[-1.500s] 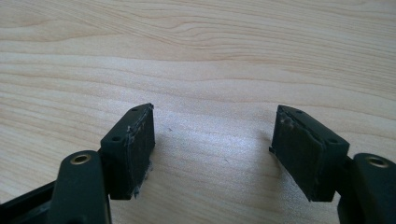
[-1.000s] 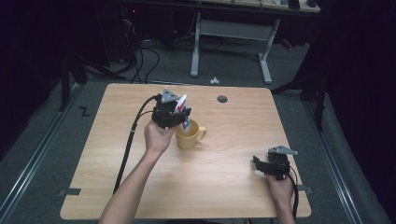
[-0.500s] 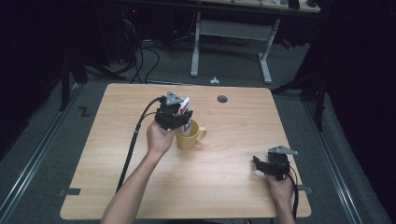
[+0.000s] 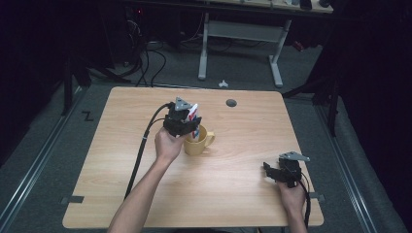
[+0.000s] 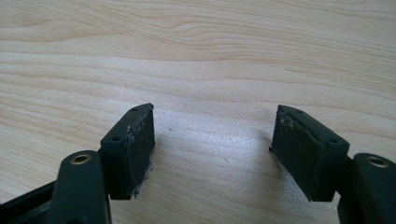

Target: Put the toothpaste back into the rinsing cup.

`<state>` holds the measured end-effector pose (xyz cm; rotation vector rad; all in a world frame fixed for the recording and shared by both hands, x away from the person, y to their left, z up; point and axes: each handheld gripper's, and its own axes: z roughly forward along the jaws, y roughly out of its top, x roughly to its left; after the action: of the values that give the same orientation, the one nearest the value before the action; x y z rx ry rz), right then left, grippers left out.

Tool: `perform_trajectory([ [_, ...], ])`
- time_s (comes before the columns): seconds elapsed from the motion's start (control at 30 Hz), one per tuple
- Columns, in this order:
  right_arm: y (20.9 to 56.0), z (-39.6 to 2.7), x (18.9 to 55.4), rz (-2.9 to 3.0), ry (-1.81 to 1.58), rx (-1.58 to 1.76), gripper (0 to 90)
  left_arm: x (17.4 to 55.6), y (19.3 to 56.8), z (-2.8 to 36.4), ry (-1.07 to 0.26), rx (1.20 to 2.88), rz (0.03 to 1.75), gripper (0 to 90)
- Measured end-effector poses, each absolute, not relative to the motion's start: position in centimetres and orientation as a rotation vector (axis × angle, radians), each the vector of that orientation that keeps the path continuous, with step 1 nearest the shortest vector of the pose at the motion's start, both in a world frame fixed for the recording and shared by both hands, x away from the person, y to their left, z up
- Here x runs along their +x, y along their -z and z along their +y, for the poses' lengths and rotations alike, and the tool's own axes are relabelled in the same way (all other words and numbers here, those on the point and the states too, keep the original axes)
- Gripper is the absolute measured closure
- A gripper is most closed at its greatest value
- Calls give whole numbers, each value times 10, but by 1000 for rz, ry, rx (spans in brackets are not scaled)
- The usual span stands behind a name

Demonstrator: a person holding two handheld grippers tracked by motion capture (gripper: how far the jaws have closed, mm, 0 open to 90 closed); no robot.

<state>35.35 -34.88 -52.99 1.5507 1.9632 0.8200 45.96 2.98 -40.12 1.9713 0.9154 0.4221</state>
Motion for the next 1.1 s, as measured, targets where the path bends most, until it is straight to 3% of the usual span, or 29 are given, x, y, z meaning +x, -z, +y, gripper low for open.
perform_trajectory([
  [1.1,530,-349,353,1963,-820,1550,300,463,435,24,-433,2007,963,687],
])
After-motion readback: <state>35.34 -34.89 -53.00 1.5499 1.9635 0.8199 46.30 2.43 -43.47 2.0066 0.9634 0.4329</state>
